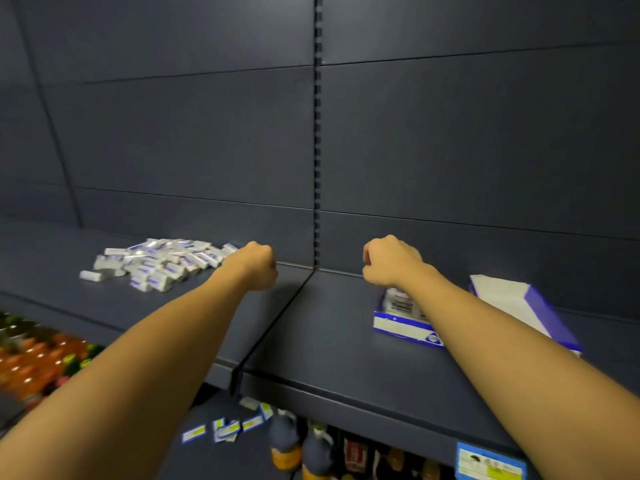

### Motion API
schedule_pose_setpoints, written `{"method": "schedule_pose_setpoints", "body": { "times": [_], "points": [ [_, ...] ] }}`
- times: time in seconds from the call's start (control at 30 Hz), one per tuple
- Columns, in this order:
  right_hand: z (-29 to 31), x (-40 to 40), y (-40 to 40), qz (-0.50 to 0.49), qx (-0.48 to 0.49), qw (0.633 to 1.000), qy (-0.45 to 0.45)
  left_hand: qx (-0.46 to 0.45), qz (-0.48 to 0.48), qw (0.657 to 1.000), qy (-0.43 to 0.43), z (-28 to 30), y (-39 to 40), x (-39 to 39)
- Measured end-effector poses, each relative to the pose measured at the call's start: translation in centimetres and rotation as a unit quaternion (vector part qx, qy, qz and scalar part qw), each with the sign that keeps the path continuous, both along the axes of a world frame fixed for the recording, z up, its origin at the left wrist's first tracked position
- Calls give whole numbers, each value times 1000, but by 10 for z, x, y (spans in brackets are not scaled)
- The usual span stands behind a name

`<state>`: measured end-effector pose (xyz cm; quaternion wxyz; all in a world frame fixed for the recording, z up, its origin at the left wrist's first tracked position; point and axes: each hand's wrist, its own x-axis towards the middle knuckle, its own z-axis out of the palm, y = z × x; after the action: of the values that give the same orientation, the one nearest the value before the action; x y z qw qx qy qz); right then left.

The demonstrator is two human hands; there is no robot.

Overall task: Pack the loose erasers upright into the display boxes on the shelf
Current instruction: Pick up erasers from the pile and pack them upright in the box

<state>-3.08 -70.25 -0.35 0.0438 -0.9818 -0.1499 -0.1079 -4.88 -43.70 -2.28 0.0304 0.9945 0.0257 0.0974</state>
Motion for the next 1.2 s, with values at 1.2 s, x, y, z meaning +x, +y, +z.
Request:
{"method": "schedule_pose_setpoints", "body": {
  "times": [1.2],
  "points": [
    [8, 41, 473, 84, 50, 995, 28, -43, 60, 997, -19, -3, 462, -3]
  ]
}}
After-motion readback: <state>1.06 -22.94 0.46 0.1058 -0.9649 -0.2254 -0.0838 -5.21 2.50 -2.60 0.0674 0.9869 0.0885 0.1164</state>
